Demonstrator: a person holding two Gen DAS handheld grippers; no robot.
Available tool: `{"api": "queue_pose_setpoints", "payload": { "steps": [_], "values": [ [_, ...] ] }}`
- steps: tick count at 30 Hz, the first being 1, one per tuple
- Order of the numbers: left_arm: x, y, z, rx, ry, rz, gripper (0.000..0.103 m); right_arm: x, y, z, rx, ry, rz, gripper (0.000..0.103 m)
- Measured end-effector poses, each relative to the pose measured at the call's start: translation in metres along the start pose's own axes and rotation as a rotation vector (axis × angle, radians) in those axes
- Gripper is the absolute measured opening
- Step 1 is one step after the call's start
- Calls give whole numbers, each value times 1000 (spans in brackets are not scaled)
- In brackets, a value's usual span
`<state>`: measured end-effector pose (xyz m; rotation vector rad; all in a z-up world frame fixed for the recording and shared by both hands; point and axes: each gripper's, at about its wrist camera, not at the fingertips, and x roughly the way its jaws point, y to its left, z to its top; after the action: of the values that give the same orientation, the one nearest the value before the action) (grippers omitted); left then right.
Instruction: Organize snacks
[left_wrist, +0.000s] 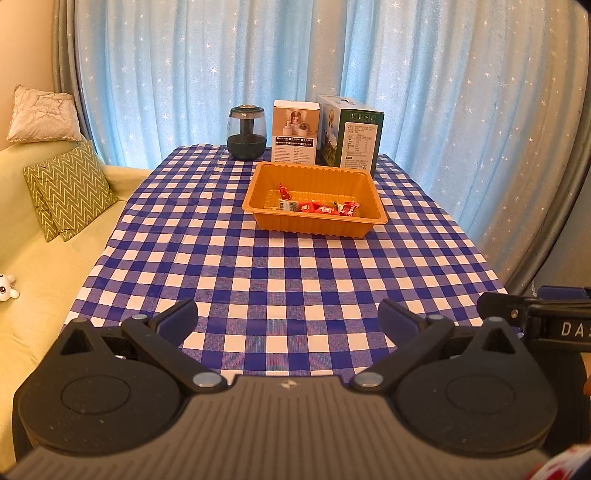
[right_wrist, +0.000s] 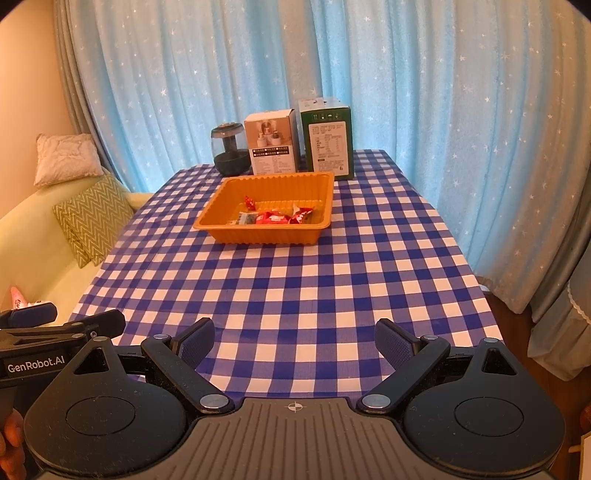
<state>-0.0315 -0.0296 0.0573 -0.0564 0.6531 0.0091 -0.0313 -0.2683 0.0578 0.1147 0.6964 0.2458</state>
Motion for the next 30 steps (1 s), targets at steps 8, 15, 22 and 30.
{"api": "queue_pose_setpoints", "payload": {
  "steps": [8,15,22,30],
  "values": [
    [0,-1,0,0,0,1,103,0,0,0,-1,0,0,93],
    [0,-1,0,1,-1,0,103,0,-1,0,0,-1,1,93],
    [1,-3,0,0,1,-1,103,0,-1,0,0,-1,1,93],
    [1,-5,-1,2,1,-2,103,0,-2,0,0,-2,2,93]
  ]
}}
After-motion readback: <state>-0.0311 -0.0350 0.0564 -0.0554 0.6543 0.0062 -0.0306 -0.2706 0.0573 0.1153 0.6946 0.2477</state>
